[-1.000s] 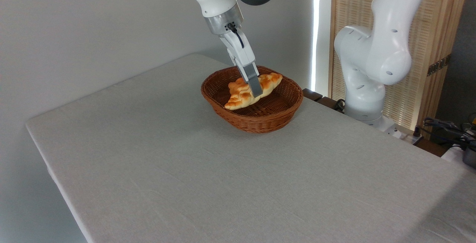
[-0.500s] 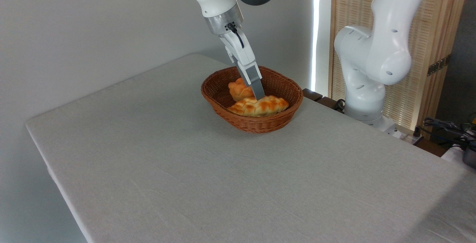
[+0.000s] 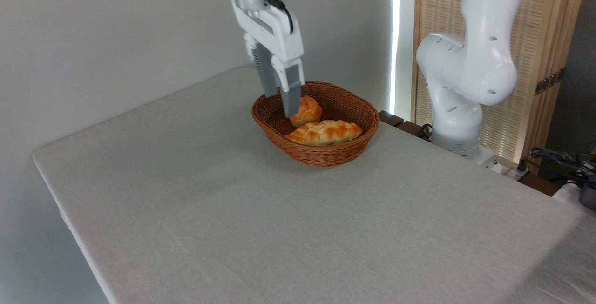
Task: Put bread into the basket
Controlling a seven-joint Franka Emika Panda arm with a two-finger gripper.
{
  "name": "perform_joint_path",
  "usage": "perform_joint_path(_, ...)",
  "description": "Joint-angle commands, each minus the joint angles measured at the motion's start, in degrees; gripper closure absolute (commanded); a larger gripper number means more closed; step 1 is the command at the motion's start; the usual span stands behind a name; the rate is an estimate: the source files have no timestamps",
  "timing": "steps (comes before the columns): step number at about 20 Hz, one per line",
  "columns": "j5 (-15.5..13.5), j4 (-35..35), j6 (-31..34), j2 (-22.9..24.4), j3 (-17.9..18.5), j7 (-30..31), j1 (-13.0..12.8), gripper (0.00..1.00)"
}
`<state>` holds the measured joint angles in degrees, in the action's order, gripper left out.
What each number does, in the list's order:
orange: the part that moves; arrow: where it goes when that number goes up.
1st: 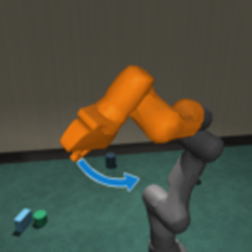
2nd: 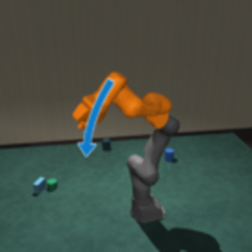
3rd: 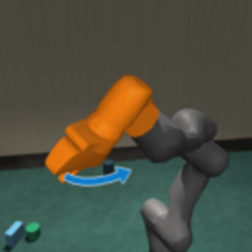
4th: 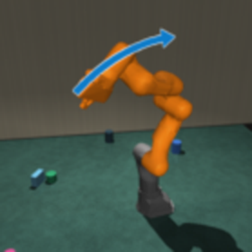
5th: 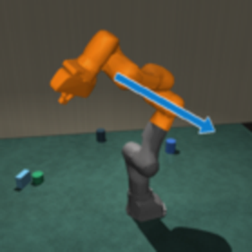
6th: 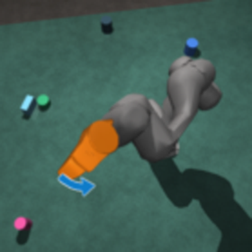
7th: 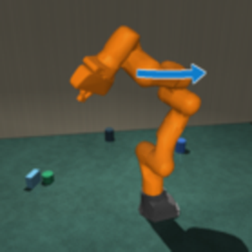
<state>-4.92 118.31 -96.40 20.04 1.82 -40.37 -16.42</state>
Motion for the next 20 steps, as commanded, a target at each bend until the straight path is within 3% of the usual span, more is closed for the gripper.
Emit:
perform_joint_path(1, 0.0, -13.8, 0.9, -10.9, 4.8, -0.1, 0.3, 0.00)
perform_joint_path(4, -0.4, -21.4, 0.9, -16.6, 7.5, -0.2, 0.3, 0.00)
perform_joint_path(7, 0.1, -26.0, 0.9, -21.2, 7.9, -0.5, 0.3, 0.00)
perform_joint_path(10, 0.2, -26.4, 0.9, -21.1, 7.9, -0.7, 0.6, 0.00)
perform_joint_path(12, 0.1, -26.5, 1.0, -20.6, 7.8, -0.9, 3.0, 0.00)
perform_joint_path(13, 0.0, -26.5, 1.2, -20.5, 7.1, -1.2, 5.5, 0.00)
perform_joint_path(16, -0.3, -26.6, 3.2, -20.3, 6.0, -5.4, 9.6, 0.00)
perform_joint_path(20, 0.0, -27.3, 3.1, -20.5, -0.2, -1.4, 13.3, 0.00)
